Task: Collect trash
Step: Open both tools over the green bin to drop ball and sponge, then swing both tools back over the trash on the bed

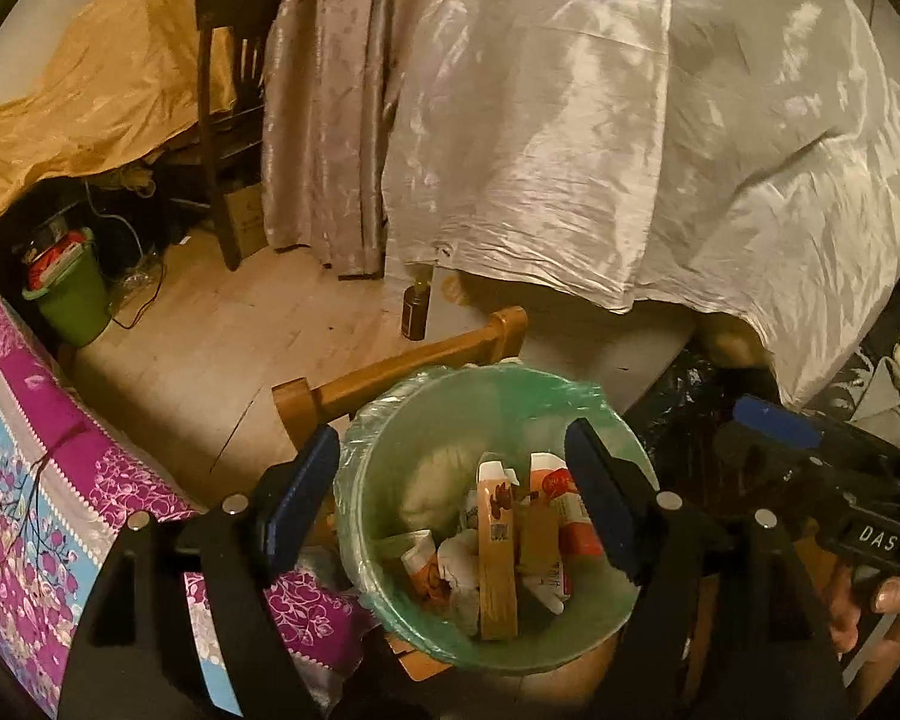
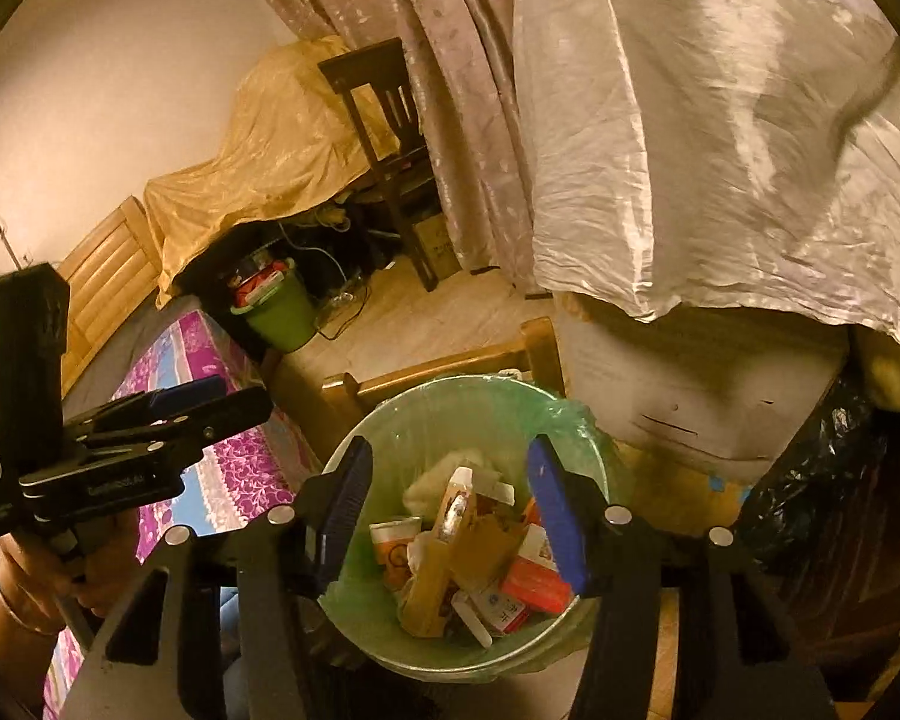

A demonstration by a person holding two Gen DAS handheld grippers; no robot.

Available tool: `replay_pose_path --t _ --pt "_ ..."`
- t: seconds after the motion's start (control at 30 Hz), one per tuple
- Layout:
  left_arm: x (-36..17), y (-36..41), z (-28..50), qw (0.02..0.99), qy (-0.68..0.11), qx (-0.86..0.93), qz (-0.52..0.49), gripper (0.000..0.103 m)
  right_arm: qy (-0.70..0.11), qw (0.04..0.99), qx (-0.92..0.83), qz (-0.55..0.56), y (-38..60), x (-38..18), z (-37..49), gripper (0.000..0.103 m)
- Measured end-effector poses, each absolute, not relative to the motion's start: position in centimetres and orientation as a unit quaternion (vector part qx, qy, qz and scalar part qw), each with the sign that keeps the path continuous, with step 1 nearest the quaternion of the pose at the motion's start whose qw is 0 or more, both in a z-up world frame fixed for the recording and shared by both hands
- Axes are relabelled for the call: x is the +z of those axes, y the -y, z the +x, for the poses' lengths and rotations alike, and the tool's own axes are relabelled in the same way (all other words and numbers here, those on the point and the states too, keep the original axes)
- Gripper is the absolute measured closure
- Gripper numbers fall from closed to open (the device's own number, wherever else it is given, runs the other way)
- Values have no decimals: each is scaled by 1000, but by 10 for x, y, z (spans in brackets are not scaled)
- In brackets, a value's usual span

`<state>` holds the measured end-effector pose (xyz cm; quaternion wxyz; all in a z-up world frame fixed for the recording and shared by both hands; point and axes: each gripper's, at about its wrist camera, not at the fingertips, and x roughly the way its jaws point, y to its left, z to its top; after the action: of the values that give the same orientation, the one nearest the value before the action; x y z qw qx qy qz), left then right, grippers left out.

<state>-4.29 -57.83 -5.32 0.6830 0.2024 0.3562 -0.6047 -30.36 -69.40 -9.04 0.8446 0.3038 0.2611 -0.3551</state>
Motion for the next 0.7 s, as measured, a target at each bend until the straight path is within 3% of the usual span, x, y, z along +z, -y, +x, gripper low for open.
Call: replay_pose_path --t 0.33,0.7 --pt "-50 539 -24 729 -320 -570 205 29 -256 860 -340 281 674 -84 -287 47" --pt "-86 399 54 834 -298 -417 205 29 -289 898 -255 214 587 -103 -178 47"
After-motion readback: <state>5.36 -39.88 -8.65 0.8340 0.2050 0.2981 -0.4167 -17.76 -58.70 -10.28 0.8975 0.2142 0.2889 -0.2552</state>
